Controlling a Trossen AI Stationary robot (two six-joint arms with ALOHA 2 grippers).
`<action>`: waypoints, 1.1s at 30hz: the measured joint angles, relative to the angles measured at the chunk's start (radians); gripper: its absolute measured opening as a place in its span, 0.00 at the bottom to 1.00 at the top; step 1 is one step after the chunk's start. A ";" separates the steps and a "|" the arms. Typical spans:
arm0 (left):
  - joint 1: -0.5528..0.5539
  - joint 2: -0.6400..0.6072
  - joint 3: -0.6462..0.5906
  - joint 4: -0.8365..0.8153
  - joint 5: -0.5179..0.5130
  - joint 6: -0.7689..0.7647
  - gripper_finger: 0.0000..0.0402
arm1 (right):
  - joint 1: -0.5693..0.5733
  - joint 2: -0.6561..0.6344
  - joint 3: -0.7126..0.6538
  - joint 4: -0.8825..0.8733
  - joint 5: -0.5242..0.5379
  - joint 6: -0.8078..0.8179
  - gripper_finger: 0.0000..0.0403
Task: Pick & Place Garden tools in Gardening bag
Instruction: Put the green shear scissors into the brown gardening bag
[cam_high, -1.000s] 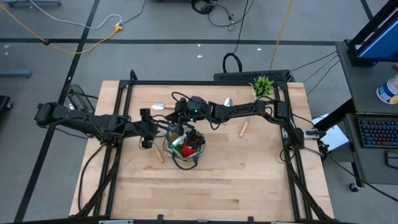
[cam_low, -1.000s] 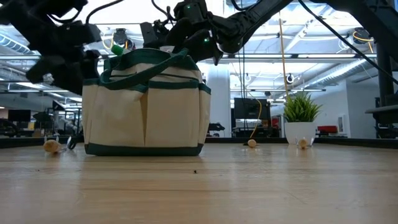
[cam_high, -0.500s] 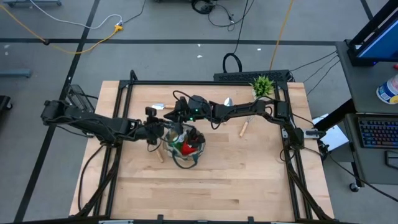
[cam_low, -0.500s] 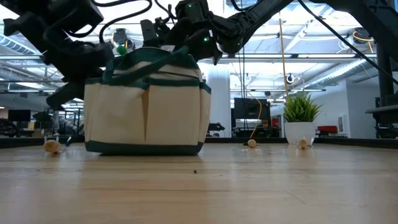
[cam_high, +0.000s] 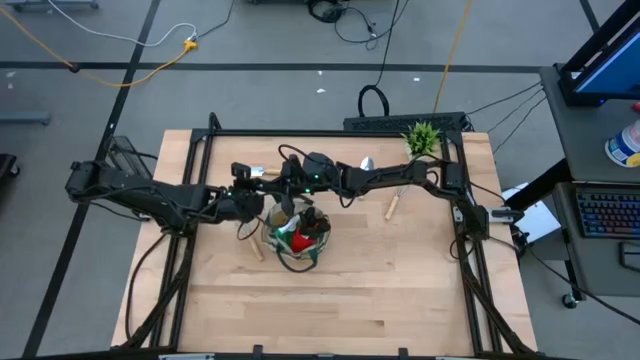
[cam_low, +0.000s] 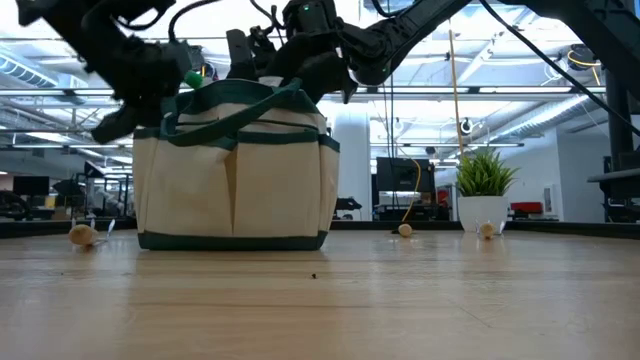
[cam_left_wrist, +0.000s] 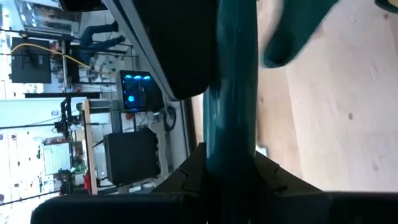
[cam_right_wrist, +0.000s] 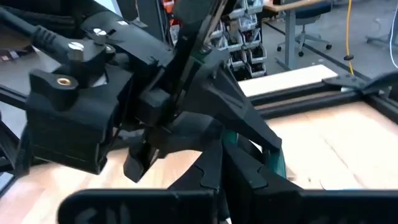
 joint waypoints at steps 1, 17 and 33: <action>0.000 0.000 0.024 -0.037 -0.001 -0.009 0.15 | 0.000 -0.002 0.000 0.005 0.001 -0.005 0.00; -0.053 0.006 0.333 -0.508 0.156 -0.298 0.15 | -0.003 -0.193 -0.002 -0.289 0.270 -0.313 0.00; -0.077 0.402 0.746 -1.013 0.327 -0.578 0.15 | -0.046 -0.639 -0.379 -0.332 0.314 -0.428 0.00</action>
